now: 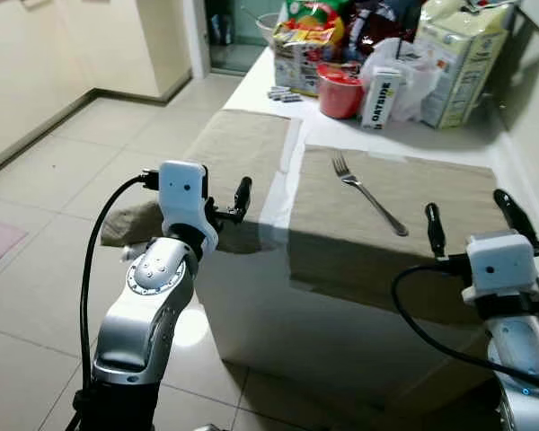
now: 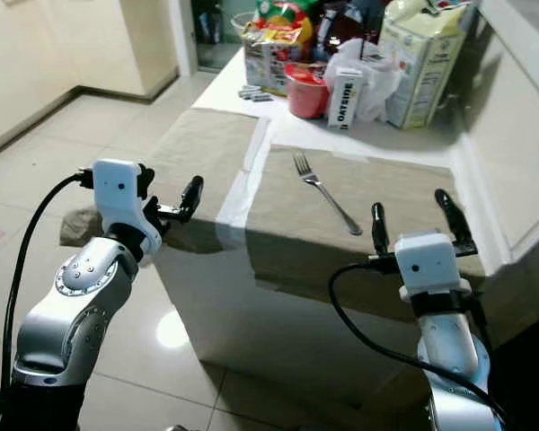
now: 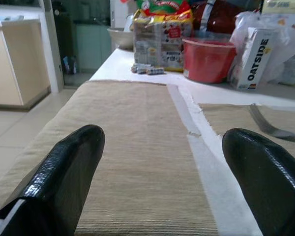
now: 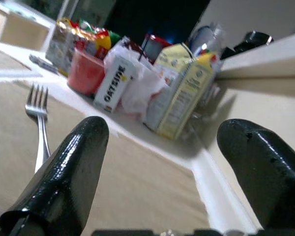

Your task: Setting the table

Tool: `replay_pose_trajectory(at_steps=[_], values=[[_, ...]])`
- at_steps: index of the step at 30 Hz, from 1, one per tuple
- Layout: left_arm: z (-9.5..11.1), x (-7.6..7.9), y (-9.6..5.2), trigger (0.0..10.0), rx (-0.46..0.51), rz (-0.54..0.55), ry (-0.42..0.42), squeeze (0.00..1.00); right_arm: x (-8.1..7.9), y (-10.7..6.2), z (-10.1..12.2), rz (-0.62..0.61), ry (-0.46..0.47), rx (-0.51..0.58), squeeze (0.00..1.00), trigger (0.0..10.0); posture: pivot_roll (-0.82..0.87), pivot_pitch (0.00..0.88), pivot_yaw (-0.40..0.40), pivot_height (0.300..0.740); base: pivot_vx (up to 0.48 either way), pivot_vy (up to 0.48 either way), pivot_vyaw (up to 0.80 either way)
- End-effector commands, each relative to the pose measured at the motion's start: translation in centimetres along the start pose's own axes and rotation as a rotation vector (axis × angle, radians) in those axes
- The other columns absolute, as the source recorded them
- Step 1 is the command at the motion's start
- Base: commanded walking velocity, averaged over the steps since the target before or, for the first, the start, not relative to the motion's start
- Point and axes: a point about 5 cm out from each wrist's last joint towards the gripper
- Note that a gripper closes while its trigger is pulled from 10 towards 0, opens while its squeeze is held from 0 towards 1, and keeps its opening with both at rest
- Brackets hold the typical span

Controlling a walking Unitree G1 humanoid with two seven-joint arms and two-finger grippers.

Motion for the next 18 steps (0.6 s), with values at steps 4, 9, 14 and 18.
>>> replay_pose_trajectory(at_steps=[4,9,14,18], values=[[-0.1,-0.1,0.2,10.0,0.020,0.032,0.022,0.00,-0.7,-2.9,-1.4,0.056,0.000,-0.085,0.00,10.0,-0.19,0.010,0.031,0.740,0.000,0.000,0.00],[0.0,-0.1,0.6,10.0,0.031,0.047,-0.002,0.00,-1.0,-2.7,-1.1,0.038,-0.016,-0.081,0.00,10.0,-0.20,0.008,0.044,0.740,0.000,-0.111,0.00],[0.5,0.8,1.6,10.0,0.061,0.036,-0.024,0.00,-1.2,-0.9,-0.3,0.001,-0.005,-0.042,0.00,10.0,-0.20,0.000,0.053,0.740,0.000,-0.480,0.00],[0.5,1.4,1.8,10.0,0.068,0.024,-0.032,0.00,-1.5,-0.1,0.0,-0.009,-0.001,-0.017,0.00,10.0,-0.20,0.000,0.056,0.740,0.000,-0.480,0.00]])
Point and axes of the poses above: a point about 5 cm out from each wrist's last joint towards the gripper, its own y axis pointing out of the wrist towards the gripper, its own z axis along the axis of the wrist's last joint, x = y × z, and after that the axes turned 10 degrees about -y, right-handed
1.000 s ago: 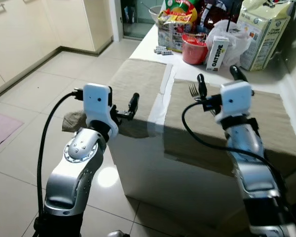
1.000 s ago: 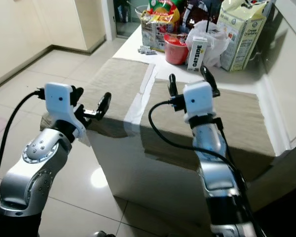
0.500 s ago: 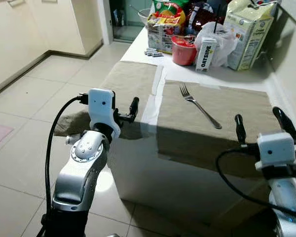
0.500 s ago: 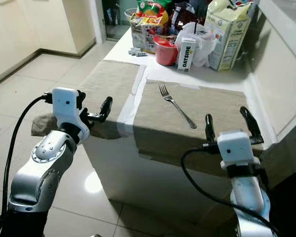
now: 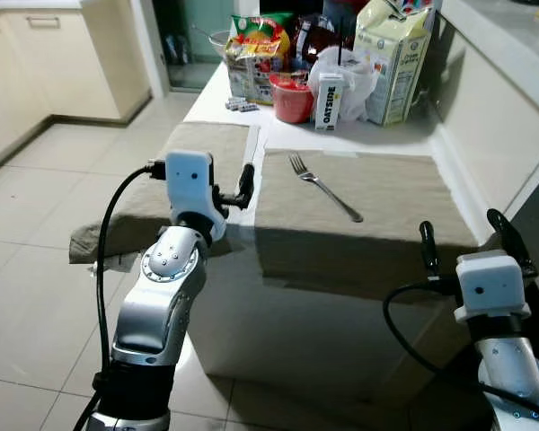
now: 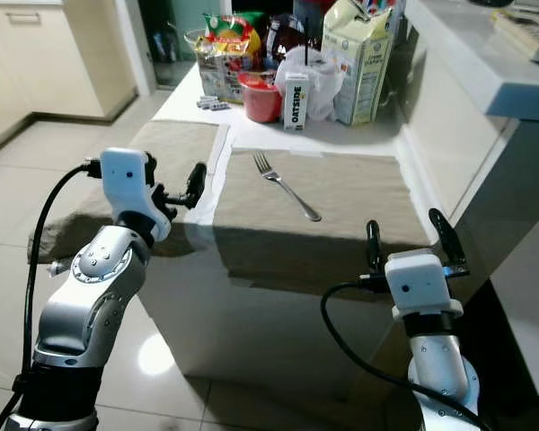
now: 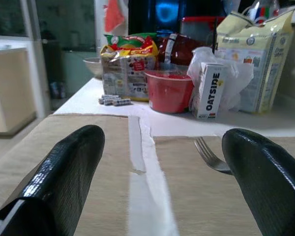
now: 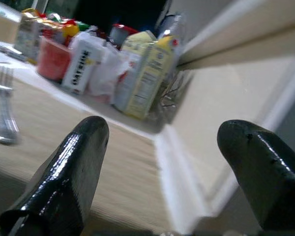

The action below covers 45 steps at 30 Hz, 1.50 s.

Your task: Setting the table

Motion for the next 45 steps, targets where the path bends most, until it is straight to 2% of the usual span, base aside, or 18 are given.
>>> replay_pose_trajectory(at_steps=[1,8,12,15,19,21,24,29,33,39,44,45], values=[[0.0,0.6,0.1,10.0,0.003,-0.015,-0.001,0.00,0.0,0.2,-0.4,-0.013,-0.014,-0.016,0.00,10.0,-0.19,0.000,0.054,0.740,0.000,-0.480,0.00],[-0.2,0.8,0.2,10.0,-0.005,-0.038,0.015,0.00,-0.6,0.7,-0.1,-0.005,-0.007,0.005,0.00,10.0,-0.18,0.000,0.052,0.740,0.000,-0.423,0.00],[0.0,0.5,0.5,10.0,-0.003,-0.015,0.008,0.00,-0.9,0.8,0.4,0.000,-0.006,0.026,0.00,10.0,-0.17,0.000,0.056,0.740,0.000,0.000,0.00],[-0.1,0.0,1.2,10.0,-0.025,0.005,0.028,0.00,-0.8,0.6,0.3,0.001,-0.010,0.024,0.00,10.0,-0.17,0.001,0.058,0.740,0.000,0.000,0.00],[-0.8,-0.1,3.2,10.0,-0.092,0.015,0.021,0.00,-1.0,0.4,0.1,0.005,-0.012,0.015,0.00,10.0,-0.17,0.001,0.058,0.740,0.000,0.000,0.00],[-1.2,0.4,4.1,10.0,-0.114,0.006,0.015,0.00,-1.1,0.4,0.1,0.003,-0.013,0.012,0.00,10.0,-0.17,0.006,0.071,0.740,0.000,0.000,0.00],[-1.3,0.8,4.8,10.0,-0.122,0.002,0.011,0.00,-1.1,0.5,0.1,0.000,-0.012,0.012,0.00,10.0,-0.18,0.008,0.075,0.740,0.000,0.000,0.00],[-1.2,3.0,5.9,10.0,-0.102,-0.057,-0.032,0.00,-1.1,1.0,0.8,-0.016,0.012,0.027,0.00,10.0,-0.20,0.008,0.085,0.740,0.000,0.000,0.00],[-1.3,3.5,6.1,10.0,-0.103,-0.066,-0.053,0.00,-1.2,1.0,1.0,-0.016,0.007,0.037,0.00,10.0,-0.20,0.007,0.084,0.740,0.000,0.000,0.00],[-2.0,4.1,6.5,10.0,-0.119,-0.081,-0.066,0.00,-1.3,0.9,0.9,-0.008,0.005,0.032,0.00,10.0,-0.20,0.012,0.083,0.740,0.000,-0.480,0.00],[-2.3,3.8,6.8,10.0,-0.125,-0.074,-0.063,0.00,-1.5,0.7,1.1,-0.002,0.010,0.034,0.00,10.0,-0.20,0.017,0.089,0.740,0.000,-0.349,0.00],[-2.3,3.5,7.0,10.0,-0.134,-0.072,-0.035,0.00,-1.5,0.7,1.1,-0.003,0.012,0.033,0.00,10.0,-0.20,0.019,0.092,0.740,0.000,0.000,0.00]])
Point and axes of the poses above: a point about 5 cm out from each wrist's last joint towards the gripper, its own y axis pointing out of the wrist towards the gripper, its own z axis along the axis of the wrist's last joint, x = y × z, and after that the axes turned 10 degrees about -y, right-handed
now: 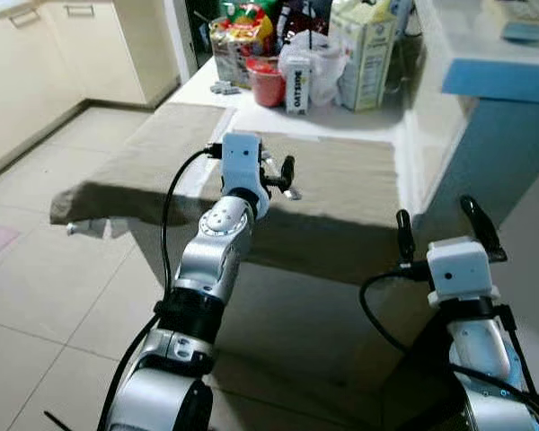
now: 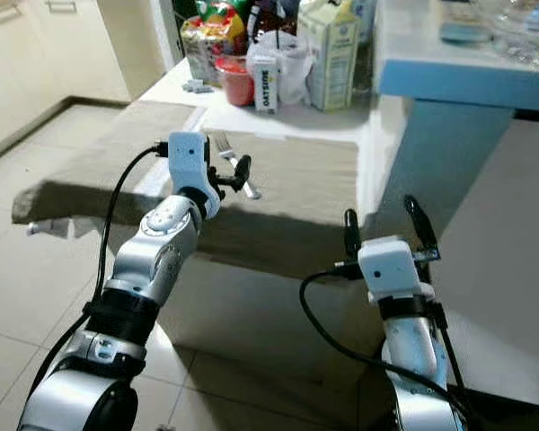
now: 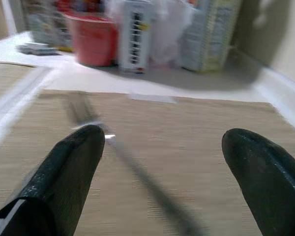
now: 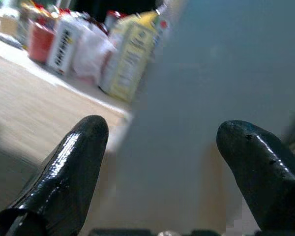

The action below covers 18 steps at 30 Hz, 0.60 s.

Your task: Setting the table

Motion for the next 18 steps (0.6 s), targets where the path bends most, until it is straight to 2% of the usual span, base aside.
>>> replay_pose_trajectory(at_steps=[1,5,14,18], values=[[0.6,-0.1,0.5,10.0,0.004,-0.011,0.037,0.00,0.1,-0.1,0.6,-0.009,0.006,0.016,0.00,10.0,-0.20,0.020,0.094,0.740,0.000,0.000,0.00],[1.2,-0.9,1.3,10.0,-0.016,0.011,0.091,0.00,0.0,-0.3,0.8,-0.006,0.008,0.016,0.00,10.0,-0.21,0.023,0.101,0.740,0.000,0.000,0.00],[2.5,-3.0,2.6,10.0,-0.024,0.140,0.081,0.00,0.0,-0.9,1.0,-0.003,0.010,0.009,0.00,10.0,-0.22,0.033,0.113,0.740,0.000,0.000,0.00],[2.6,-3.5,3.1,10.0,-0.042,0.151,0.072,0.00,0.1,-1.2,1.1,0.004,0.006,0.006,0.00,10.0,-0.23,0.045,0.119,0.740,0.000,0.000,0.00]])
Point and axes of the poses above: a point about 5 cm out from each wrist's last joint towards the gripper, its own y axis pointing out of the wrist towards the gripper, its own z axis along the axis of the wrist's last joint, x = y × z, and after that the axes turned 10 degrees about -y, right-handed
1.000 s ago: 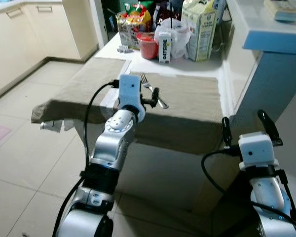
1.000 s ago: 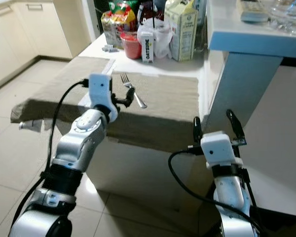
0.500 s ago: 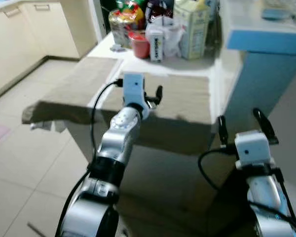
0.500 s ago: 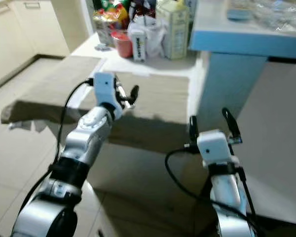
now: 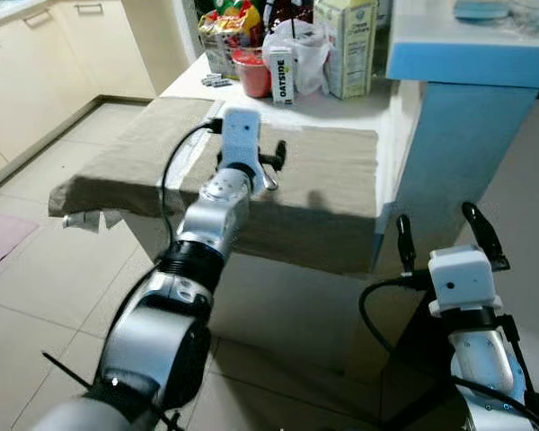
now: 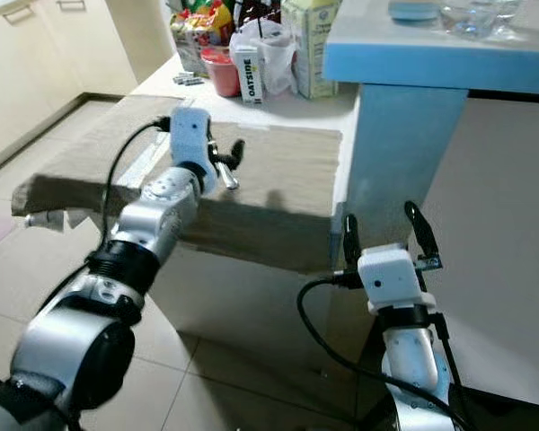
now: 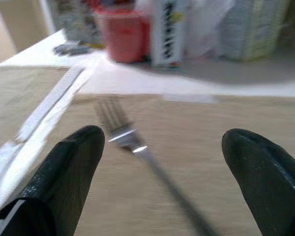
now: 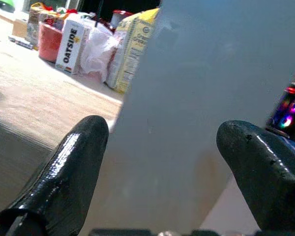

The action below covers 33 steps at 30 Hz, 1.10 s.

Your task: Setting the table

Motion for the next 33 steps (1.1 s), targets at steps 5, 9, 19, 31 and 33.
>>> replay_pose_trajectory(at_steps=[5,9,19,31,33], values=[[0.3,-0.4,0.5,10.0,-0.019,0.034,-0.075,0.00,-0.1,-0.7,0.5,0.019,0.001,-0.006,0.00,10.0,-0.25,0.064,0.128,0.740,0.000,0.000,0.00],[0.3,0.2,0.7,10.0,-0.023,0.039,-0.159,0.00,-0.1,-1.1,0.6,0.027,-0.002,-0.015,0.00,10.0,-0.26,0.074,0.128,0.740,0.000,0.000,0.00],[0.3,2.5,0.9,10.0,-0.011,-0.002,-0.254,0.00,0.4,-1.6,0.8,0.047,-0.031,-0.010,0.00,10.0,-0.29,0.090,0.110,0.740,0.000,0.000,0.00],[-2.1,1.7,0.7,10.0,-0.118,0.073,-0.089,0.00,0.6,-2.0,1.0,0.056,-0.041,-0.018,0.00,10.0,-0.29,0.109,0.116,0.740,0.000,0.000,0.00],[-2.3,1.5,0.7,10.0,-0.135,0.085,-0.043,0.00,0.5,-2.1,1.0,0.058,-0.040,-0.023,0.00,10.0,-0.29,0.114,0.119,0.740,0.000,0.000,0.00]])
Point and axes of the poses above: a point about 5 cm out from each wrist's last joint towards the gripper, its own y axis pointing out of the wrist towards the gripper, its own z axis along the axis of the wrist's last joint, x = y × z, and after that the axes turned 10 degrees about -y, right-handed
